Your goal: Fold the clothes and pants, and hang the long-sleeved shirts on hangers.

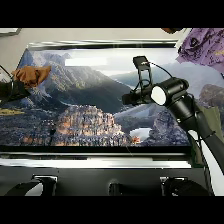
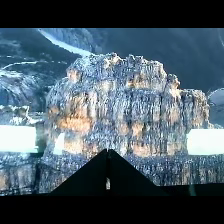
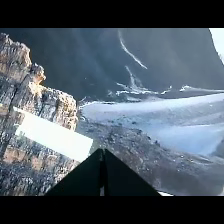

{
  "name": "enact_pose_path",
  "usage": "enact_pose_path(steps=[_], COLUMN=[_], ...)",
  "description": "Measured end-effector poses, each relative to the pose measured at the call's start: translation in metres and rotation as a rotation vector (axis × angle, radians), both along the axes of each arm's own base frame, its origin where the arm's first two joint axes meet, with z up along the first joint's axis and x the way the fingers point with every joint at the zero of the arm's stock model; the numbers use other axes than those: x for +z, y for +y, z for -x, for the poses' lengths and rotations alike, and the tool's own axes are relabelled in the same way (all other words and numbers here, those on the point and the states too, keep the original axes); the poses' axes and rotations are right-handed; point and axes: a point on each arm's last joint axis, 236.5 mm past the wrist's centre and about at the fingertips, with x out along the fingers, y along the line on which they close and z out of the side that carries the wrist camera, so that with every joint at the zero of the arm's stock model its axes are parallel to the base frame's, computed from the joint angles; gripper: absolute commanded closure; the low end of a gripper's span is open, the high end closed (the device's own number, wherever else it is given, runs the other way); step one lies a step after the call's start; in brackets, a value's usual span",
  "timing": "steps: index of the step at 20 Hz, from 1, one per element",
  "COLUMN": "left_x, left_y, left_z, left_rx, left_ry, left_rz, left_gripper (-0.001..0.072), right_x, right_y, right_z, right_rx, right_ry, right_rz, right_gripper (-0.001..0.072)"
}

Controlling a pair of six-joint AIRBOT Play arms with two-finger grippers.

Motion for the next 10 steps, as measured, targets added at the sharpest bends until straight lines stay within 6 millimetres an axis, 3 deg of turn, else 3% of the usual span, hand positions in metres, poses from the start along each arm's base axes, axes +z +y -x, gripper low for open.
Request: enact_pose_path(steps=[10], left_x=[0.0020], left_y=[0.0005], left_z=[-0.0039], left_rx=[0.005], left_ry=[-0.018], left_rz=[0.000], left_gripper=[0.0689], right_x=[0.0000], right_y=[0.0000], right_z=[0.0000], right_rx=[0.000], right_ry=[0.000], right_rz=[0.000], right_gripper=[0.0683])
